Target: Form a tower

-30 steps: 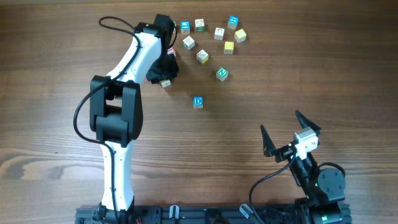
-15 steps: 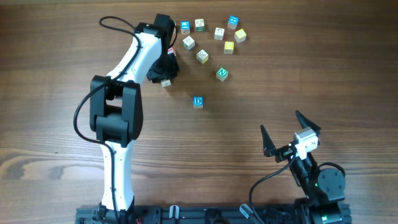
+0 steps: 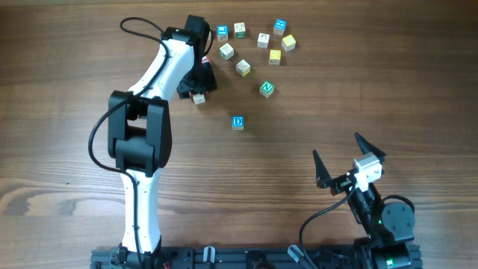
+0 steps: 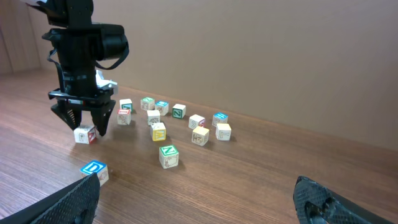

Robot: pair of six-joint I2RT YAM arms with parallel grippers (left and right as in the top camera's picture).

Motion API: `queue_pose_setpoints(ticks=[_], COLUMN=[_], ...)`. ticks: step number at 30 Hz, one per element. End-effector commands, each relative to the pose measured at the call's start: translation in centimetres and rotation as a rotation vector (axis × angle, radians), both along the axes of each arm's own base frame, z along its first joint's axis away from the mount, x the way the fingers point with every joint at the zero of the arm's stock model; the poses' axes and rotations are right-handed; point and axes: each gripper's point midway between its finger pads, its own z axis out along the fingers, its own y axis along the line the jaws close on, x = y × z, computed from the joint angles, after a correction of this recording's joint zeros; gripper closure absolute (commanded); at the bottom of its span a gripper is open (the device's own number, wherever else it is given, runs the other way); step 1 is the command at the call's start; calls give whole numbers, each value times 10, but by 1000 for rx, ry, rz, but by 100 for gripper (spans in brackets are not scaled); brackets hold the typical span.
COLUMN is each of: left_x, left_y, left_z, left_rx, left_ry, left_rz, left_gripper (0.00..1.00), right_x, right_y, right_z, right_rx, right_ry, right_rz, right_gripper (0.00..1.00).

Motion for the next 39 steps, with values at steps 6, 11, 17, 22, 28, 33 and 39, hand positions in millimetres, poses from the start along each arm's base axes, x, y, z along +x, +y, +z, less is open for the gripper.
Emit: queue_pose_setpoints(ticks=[6, 11, 17, 22, 28, 33, 39], left_x=[-4, -4, -6, -7, -7, -12, -48], left_y=[-6, -15, -22, -21, -21, -20, -20], left_z=[-6, -5, -4, -4, 1, 47, 113], left_rx=[-27, -78, -116, -113, -115, -123, -127], left_ry=[18, 18, 23, 30, 21, -32, -39], left_rz=[-84, -147, -198, -198, -198, -201, -214], left_gripper=[44, 59, 55, 61, 83, 84, 86], right_x=[0, 0, 0, 0, 0, 0, 0], right_y=[0, 0, 0, 0, 0, 0, 0], right_z=[2, 2, 2, 2, 2, 2, 2], right_rx=[-6, -6, -6, -6, -6, -6, -6], right_ry=[-11, -11, -12, -11, -11, -11, -11], right_rz=[-3, -3, -3, -3, -3, -3, -3], right_gripper=[0, 0, 0, 0, 0, 0, 0])
